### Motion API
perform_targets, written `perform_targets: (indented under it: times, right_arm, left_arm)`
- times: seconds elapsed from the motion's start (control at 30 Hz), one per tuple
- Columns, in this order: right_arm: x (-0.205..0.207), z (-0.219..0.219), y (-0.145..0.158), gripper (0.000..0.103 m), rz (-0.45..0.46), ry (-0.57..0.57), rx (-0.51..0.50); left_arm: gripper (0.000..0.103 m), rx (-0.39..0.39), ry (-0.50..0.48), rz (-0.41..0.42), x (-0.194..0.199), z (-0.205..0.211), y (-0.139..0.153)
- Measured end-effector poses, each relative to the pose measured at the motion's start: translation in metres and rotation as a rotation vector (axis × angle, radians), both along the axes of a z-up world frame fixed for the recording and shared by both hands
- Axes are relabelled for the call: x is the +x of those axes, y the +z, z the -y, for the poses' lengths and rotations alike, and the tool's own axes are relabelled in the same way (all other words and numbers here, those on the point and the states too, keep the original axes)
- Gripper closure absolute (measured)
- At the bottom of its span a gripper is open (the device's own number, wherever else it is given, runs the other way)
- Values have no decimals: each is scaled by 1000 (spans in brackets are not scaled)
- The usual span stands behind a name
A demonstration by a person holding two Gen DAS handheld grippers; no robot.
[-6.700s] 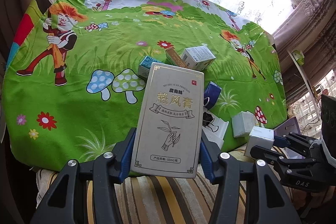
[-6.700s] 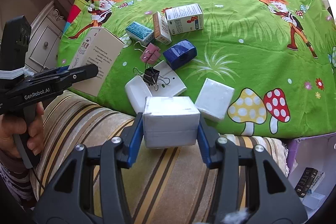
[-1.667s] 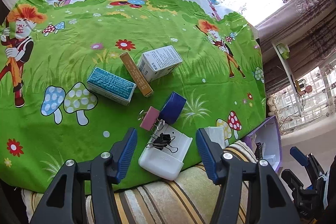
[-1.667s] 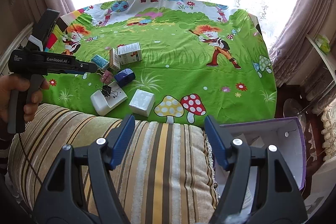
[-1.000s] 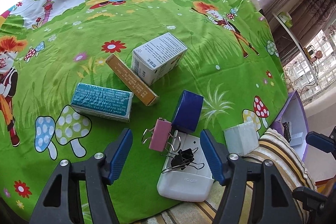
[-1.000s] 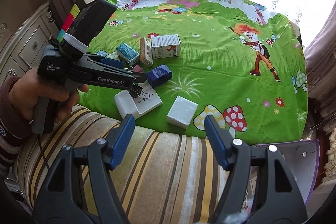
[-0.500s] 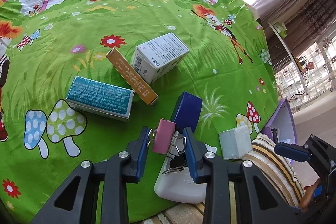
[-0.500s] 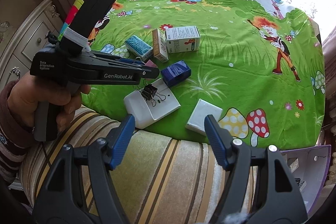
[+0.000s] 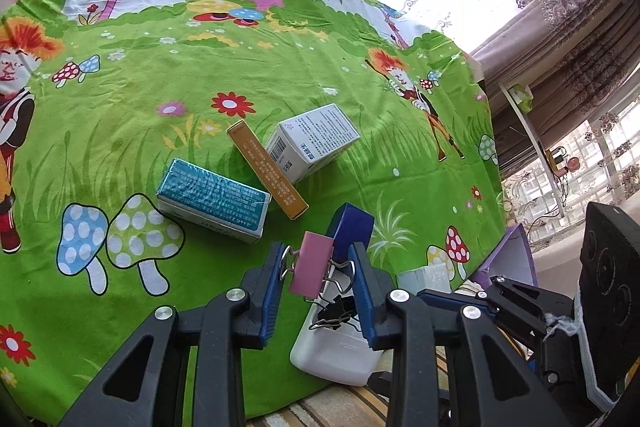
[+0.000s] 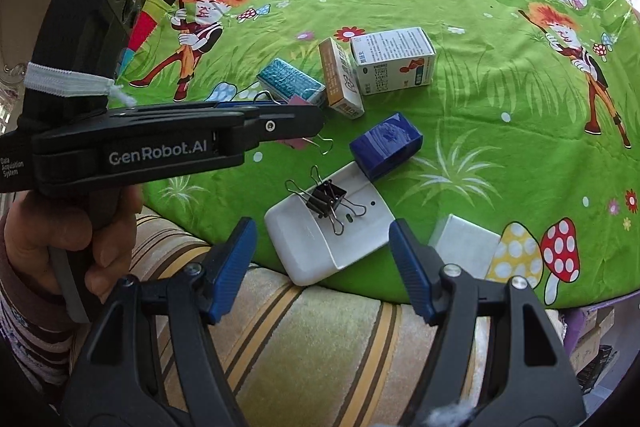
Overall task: Organize rigid objects
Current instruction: 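Grasp the pink binder clip with left tool while right tool grasps the black binder clip, then carry both held binder clips over the purple-rimmed storage box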
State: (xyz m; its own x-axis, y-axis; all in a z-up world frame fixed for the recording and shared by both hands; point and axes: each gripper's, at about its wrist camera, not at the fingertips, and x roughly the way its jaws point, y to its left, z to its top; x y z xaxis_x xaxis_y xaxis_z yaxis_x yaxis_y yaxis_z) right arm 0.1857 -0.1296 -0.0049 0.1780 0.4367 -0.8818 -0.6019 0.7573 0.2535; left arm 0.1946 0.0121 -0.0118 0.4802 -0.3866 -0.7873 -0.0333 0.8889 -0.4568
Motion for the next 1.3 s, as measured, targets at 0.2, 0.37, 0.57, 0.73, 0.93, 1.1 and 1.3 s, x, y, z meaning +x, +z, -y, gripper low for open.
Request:
perform_targets:
  times: [0.2,0.37,0.57,0.73,0.93,1.1,1.3]
  right_arm:
    - [10,-16,-13,33,-36,32,3]
    - [20,-26,-24,38,-68,48,-1]
    - [23,-30,-29,68,-87,57,-6]
    - [21,-27,-26,82,-80,56,11]
    - [20,-22,-24,84,-65,52,23]
    - [20,-15,-19,84,-48,37,43]
    - [18,-5,-10,84,-26,12,70]
  left_arm:
    - [70,-19,31,34,-8,-9,8]
    - [70,-40,40,44,-14,-12,9]
    - [70,-53,56,47,-17,-15,8]
    - [70,-56,73,53,-20,-19,10]
    - [70,-57,76,58,-22,-19,11]
    - [70,-58,88,66,-25,-20,15]
    - [69,-58,99,78,-28,-20,21]
